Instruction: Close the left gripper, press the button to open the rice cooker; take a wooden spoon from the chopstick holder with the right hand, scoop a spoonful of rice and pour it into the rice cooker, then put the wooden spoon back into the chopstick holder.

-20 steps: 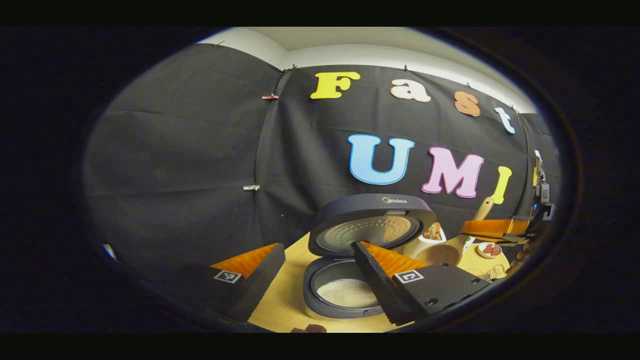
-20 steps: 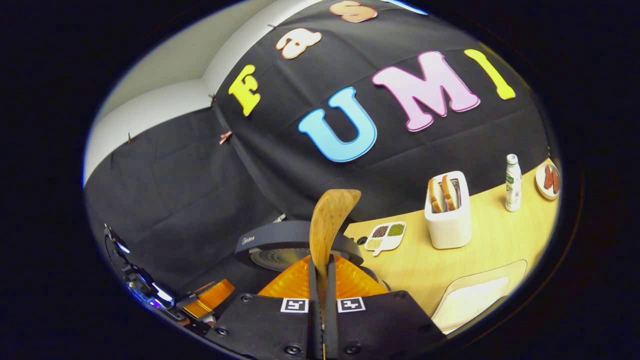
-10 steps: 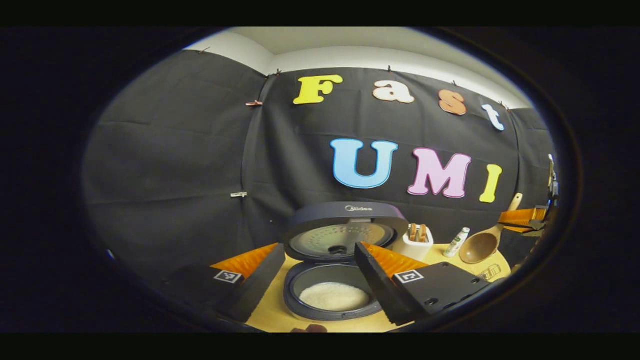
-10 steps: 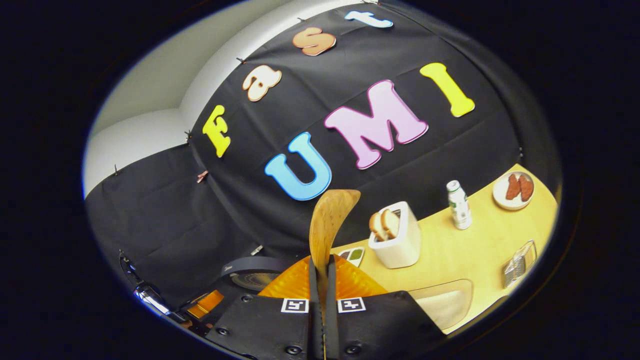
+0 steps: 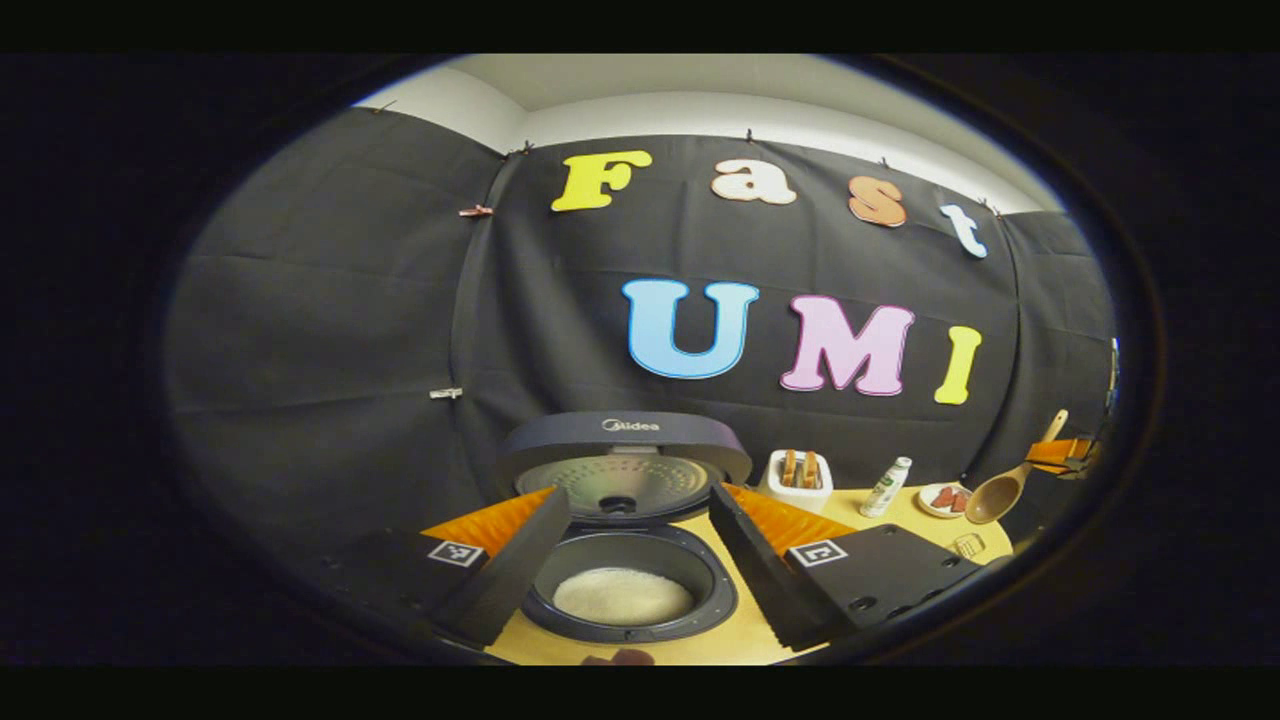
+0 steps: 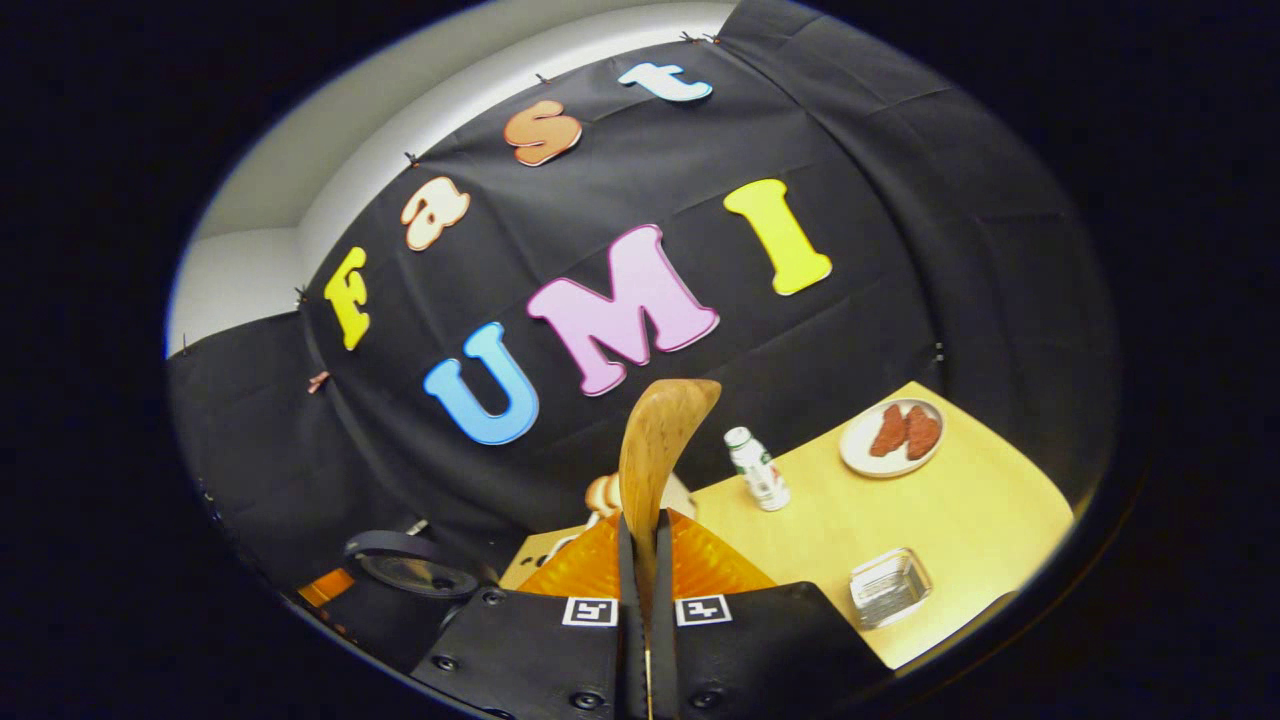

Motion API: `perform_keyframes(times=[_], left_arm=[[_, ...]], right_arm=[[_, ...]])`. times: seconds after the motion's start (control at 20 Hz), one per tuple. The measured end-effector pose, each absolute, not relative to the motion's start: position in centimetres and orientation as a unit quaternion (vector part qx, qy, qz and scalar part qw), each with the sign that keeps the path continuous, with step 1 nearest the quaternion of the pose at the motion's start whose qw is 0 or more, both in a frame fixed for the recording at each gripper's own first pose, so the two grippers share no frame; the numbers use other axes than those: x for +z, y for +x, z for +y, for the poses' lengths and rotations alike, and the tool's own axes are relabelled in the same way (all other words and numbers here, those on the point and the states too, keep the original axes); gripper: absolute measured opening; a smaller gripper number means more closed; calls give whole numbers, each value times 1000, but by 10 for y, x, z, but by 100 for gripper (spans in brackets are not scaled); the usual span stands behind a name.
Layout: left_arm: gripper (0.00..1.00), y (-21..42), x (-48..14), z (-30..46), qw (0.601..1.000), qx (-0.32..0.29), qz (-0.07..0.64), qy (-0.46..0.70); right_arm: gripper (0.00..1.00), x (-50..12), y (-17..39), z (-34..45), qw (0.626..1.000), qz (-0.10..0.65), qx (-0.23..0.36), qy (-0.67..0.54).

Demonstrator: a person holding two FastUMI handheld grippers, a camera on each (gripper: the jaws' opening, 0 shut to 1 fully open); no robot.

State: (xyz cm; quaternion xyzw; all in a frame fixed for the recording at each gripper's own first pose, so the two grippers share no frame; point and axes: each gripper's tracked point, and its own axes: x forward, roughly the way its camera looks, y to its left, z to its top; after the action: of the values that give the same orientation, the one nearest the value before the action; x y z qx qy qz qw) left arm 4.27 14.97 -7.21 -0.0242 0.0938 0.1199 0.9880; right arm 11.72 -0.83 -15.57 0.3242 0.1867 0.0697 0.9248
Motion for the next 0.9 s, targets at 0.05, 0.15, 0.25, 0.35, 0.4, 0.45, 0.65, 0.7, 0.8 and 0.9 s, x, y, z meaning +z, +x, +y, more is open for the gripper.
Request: perform_keyframes(times=[0.05, 0.15, 0.25, 0.35, 0.4, 0.45, 0.65, 0.7, 0.8, 0.9], left_arm=[[95, 43, -73, 145, 988, 119, 97, -25], [95, 46, -73, 137, 987, 119, 101, -26], [92, 47, -70, 129, 988, 119, 101, -21], [92, 50, -69, 123, 987, 122, 100, -12], [95, 51, -67, 120, 987, 123, 100, -10], [95, 52, -66, 116, 987, 124, 101, -9], [95, 55, -66, 106, 985, 132, 108, -8], [95, 55, -65, 104, 985, 134, 109, -6], [95, 57, -64, 97, 984, 137, 111, -1], [95, 57, -64, 90, 984, 137, 114, 3]], right_arm=[[6, -167, 117, -22, 927, 191, 59, 318], [6, -189, 117, -46, 931, 203, 42, 301], [6, -213, 116, -68, 934, 218, 27, 282], [6, -231, 115, -83, 934, 232, 21, 270], [7, -240, 115, -88, 933, 241, 21, 266], [7, -249, 115, -93, 933, 246, 22, 261], [7, -282, 123, -108, 936, 267, 24, 229], [7, -290, 124, -110, 935, 274, 26, 222], [7, -308, 125, -111, 933, 289, 32, 211], [7, -330, 123, -109, 927, 309, 37, 208]])
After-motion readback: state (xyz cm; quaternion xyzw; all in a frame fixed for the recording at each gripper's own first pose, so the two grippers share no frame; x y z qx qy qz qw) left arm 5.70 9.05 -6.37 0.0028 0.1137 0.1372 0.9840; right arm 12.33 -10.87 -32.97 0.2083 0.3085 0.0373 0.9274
